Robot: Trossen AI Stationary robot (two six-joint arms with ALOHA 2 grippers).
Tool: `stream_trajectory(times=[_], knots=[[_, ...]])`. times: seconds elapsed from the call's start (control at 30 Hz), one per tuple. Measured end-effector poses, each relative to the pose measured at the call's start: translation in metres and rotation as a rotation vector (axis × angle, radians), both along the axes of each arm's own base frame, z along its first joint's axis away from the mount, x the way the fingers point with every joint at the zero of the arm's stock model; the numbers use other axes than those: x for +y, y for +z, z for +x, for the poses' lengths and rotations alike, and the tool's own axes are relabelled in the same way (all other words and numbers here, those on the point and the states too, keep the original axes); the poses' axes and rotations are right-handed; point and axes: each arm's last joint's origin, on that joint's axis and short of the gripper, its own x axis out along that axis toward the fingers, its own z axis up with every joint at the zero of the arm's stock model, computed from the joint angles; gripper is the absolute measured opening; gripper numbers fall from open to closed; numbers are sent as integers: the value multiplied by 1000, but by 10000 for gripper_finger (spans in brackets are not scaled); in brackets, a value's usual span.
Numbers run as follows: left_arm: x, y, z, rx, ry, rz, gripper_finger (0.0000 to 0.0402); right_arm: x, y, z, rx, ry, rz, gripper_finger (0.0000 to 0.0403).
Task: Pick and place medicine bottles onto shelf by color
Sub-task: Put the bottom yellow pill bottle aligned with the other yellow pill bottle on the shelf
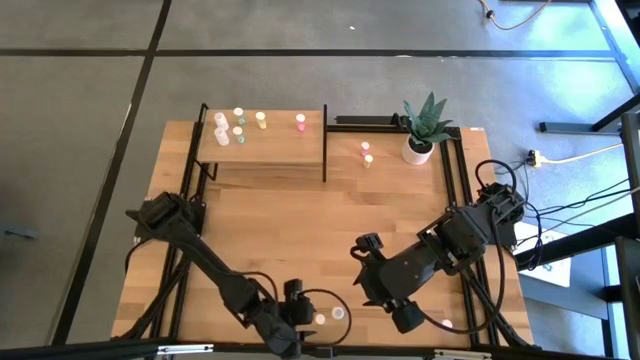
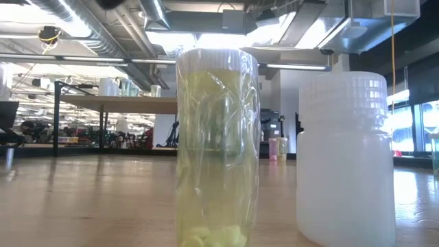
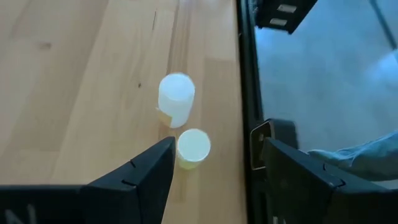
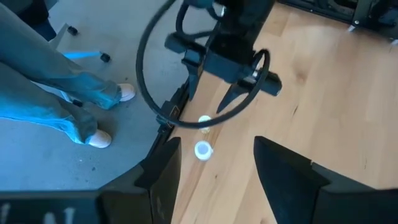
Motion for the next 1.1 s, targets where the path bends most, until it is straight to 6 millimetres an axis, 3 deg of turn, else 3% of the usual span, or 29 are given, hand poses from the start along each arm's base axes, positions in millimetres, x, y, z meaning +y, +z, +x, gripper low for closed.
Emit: stream_trajectory(times=[0.3, 1.1], knots=[[2, -22, 13, 19, 22, 14, 235, 0, 0, 0, -6, 4, 1, 202], [8, -22, 17, 5, 34, 43, 235, 1, 0, 1, -22, 41, -27, 202]])
